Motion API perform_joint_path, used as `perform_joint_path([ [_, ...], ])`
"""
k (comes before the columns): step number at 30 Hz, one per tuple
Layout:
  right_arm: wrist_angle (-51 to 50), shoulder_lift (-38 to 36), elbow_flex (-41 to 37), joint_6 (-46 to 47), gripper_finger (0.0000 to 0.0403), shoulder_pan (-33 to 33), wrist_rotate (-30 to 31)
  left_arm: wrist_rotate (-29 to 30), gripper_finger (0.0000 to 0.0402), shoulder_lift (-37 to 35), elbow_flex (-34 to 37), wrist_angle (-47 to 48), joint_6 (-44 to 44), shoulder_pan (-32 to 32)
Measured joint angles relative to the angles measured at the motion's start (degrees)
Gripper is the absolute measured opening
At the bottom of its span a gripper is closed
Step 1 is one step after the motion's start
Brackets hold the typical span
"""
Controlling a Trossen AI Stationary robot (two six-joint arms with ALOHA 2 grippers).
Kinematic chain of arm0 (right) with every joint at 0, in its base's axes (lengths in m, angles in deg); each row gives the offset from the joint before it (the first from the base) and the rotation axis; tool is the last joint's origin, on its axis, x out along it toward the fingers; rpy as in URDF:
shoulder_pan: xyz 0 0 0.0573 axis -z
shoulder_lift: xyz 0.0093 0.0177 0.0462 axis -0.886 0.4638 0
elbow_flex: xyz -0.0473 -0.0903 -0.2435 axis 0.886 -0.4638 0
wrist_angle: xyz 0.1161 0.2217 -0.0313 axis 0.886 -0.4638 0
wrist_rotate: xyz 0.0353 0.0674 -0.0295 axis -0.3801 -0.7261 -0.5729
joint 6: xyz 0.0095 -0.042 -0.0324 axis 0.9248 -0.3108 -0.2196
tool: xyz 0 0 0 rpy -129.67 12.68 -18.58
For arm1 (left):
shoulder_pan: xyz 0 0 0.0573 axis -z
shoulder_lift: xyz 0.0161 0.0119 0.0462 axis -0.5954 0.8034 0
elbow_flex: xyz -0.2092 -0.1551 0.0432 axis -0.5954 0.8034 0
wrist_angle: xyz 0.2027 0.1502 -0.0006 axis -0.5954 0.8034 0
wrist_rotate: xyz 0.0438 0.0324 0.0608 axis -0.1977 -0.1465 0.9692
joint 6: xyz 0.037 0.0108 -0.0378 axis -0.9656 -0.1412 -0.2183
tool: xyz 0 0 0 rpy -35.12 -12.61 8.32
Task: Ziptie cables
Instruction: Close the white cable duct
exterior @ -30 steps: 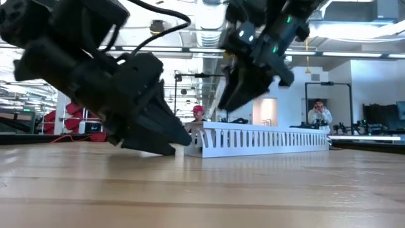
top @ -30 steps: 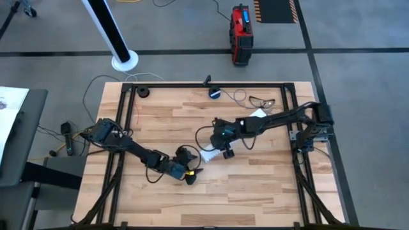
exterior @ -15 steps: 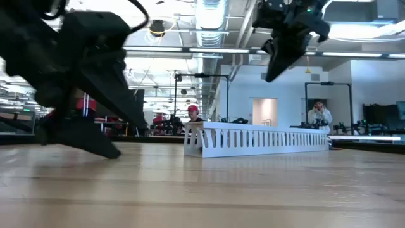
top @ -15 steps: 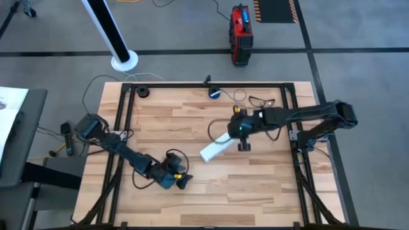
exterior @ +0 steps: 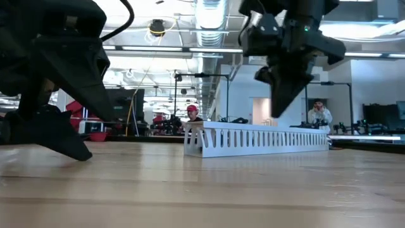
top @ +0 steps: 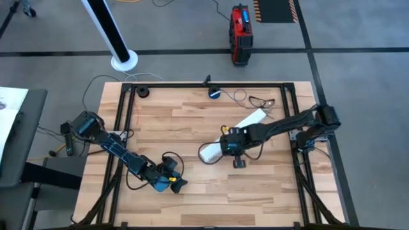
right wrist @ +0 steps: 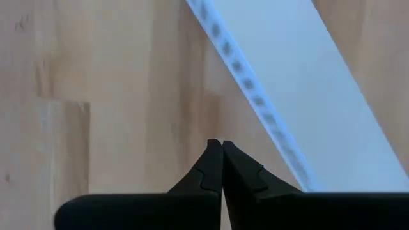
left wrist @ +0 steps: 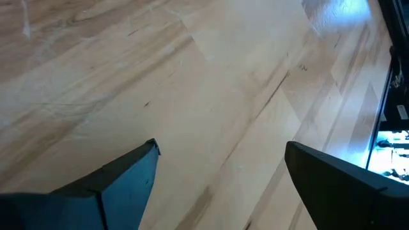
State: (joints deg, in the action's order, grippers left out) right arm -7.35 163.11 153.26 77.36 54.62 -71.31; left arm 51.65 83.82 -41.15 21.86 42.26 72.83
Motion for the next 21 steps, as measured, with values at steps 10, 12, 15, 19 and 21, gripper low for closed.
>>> perform_joint_path([
  [10, 13.42, 8.25, 0.37, -0.55, 0.0, 6.33, -4.8, -1.07, 0.0336, -0.36, -0.21, 1.56, -0.09, -0.19],
  [12, 16.53, 9.64, 1.53, -0.56, 0.0, 7.52, -5.04, -2.0, 0.0336, -0.42, -0.28, 2.19, -0.95, -0.13],
  [15, 17.81, 11.59, 5.05, -0.28, 0.0, 9.8, -4.96, -2.26, 0.0336, -0.46, -0.33, 2.64, -1.77, -0.04],
  [19, 20.96, 8.49, 10.26, -0.52, 0.0, 10.61, -5.03, 1.67, 0.0336, -0.57, -0.31, 3.5, -1.75, 0.08],
  [21, 23.97, 3.14, 11.62, -0.67, 0.0, 10.38, -8.33, 7.11, 0.0336, -1.9, -0.06, 5.37, -1.96, 0.12],
])
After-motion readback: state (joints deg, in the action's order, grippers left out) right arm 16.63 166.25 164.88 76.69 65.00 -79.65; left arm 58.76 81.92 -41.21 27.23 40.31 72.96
